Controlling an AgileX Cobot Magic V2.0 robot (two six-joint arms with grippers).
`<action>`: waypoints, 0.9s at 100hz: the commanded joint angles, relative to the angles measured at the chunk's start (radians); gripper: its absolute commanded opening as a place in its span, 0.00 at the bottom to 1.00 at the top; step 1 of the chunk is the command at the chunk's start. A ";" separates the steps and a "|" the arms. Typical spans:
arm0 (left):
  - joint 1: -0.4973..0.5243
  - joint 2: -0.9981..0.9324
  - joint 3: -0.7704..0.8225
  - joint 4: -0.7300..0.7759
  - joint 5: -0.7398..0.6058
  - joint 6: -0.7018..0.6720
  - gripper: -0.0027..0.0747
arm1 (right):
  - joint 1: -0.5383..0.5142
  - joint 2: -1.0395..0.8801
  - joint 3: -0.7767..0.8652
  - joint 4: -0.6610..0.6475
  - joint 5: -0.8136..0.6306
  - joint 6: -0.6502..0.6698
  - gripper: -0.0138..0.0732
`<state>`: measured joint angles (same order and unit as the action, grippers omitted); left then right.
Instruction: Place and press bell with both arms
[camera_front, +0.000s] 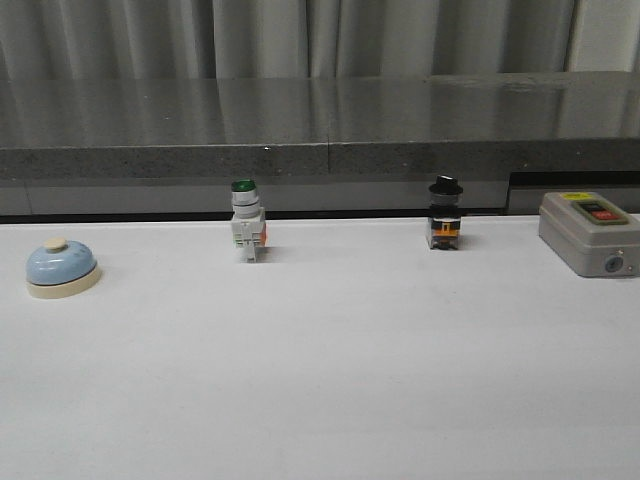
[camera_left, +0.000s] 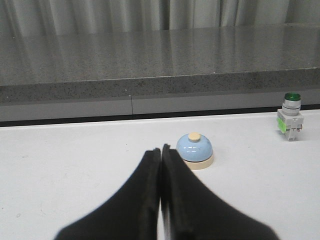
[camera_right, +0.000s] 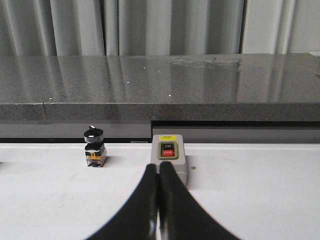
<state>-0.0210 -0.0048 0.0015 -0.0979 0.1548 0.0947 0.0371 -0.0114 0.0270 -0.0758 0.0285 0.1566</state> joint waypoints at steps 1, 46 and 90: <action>0.003 -0.035 0.021 0.000 -0.076 -0.011 0.01 | -0.006 -0.012 0.000 -0.002 -0.085 -0.004 0.09; 0.003 -0.035 0.021 0.017 -0.077 -0.001 0.01 | -0.006 -0.012 0.000 -0.002 -0.085 -0.004 0.09; 0.004 -0.035 0.019 0.008 -0.221 -0.001 0.01 | -0.006 -0.012 0.000 -0.002 -0.085 -0.004 0.09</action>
<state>-0.0210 -0.0048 0.0015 -0.0809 0.0846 0.0965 0.0371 -0.0114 0.0270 -0.0758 0.0285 0.1566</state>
